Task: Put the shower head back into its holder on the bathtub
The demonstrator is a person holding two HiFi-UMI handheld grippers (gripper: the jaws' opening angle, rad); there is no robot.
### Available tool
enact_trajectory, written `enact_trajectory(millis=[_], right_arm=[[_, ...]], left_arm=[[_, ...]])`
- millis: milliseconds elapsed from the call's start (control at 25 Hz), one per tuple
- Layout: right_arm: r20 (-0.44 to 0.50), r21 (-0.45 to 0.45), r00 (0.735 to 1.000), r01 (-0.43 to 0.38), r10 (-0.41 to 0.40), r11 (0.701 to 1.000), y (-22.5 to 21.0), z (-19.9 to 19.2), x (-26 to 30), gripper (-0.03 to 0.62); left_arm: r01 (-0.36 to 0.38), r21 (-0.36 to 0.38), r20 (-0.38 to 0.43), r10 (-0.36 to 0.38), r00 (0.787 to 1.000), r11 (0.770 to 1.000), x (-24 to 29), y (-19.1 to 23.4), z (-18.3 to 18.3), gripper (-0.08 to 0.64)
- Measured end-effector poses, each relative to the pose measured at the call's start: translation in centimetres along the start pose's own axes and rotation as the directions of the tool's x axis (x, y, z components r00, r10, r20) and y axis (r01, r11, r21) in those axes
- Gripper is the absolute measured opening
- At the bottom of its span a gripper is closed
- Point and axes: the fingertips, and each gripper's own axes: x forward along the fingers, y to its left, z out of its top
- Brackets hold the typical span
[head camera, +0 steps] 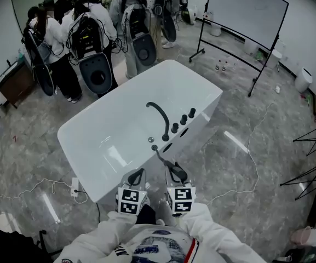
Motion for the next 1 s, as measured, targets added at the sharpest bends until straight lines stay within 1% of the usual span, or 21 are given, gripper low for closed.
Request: enact_trajectory(millis=[280,440,640,800,1000], right_arm=[[0.039,-0.023,0.999,-0.006,0.007,1.000,-0.1,1.6,1.9,0.138],[0.030,-0.023,1.000,-0.010,0.010,1.000,0.1,2.1,3.4,0.138],[0.013,-0.023,1.000,-0.009,0.010,1.000,0.1,2.6,4.9,0.138],[0.004,-0.018,1.000,0.002,-0.002,1.000,-0.4,2.8,6.0,0.138],[-0.009,-0.007,1.000,0.016,-0.016,1.000,-0.4,2.1,6.9,0.138]], left_arm=[[0.008,0.001,0.016,-0.008,1.000,1.000,2.0,1.1,0.9,0.000],[0.013,0.001,0.016,-0.013,1.000,1.000,2.8,2.0,1.6,0.000],[0.020,-0.020,0.005,-0.020,1.000,1.000,3.9,3.3,2.1,0.000],[0.027,-0.016,0.000,-0.027,1.000,1.000,5.0,3.9,2.3,0.000],[0.049,-0.027,-0.011,-0.050,0.999,0.998,5.7,4.3,2.1,0.000]])
